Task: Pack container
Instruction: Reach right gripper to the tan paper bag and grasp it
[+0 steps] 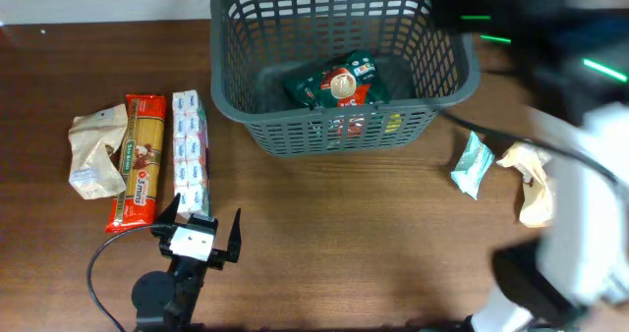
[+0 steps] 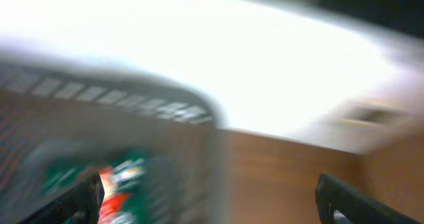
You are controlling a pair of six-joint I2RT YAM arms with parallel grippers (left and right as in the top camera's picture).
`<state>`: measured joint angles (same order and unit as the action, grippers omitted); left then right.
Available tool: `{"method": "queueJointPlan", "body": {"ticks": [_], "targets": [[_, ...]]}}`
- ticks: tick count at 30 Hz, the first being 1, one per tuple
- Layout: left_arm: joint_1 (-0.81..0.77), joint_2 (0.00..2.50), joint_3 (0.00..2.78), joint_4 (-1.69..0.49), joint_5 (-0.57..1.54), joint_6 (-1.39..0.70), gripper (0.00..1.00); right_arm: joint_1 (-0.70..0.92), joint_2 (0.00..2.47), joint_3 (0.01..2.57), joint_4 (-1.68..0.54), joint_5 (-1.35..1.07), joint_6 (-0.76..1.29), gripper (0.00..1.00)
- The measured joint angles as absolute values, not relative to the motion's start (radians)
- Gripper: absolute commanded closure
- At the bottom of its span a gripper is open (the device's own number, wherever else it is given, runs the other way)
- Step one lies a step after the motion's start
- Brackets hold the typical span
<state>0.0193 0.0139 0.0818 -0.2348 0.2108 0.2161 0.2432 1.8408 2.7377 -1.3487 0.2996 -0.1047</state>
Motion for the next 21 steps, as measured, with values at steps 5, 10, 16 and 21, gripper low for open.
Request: {"method": "queueJointPlan", "body": {"ticks": [5, 10, 16, 21], "targets": [[0.019, 0.014, 0.082, -0.235, 0.211, 0.216, 0.01, -0.101, 1.647, 2.592, -1.322, 0.318, -0.105, 0.01], [0.019, 0.014, 0.082, -0.235, 0.211, 0.216, 0.01, -0.437, 1.596, 2.172, -1.145, 0.173, -0.166, 0.01], [0.019, 0.014, 0.082, -0.235, 0.211, 0.216, 0.01, -0.61, 1.743, 1.605, -0.995, -0.007, -0.311, 0.01], [0.019, 0.014, 0.082, -0.235, 0.211, 0.216, 0.01, -0.608, 1.761, 1.377, -0.905, -0.055, -0.424, 0.01]]}}
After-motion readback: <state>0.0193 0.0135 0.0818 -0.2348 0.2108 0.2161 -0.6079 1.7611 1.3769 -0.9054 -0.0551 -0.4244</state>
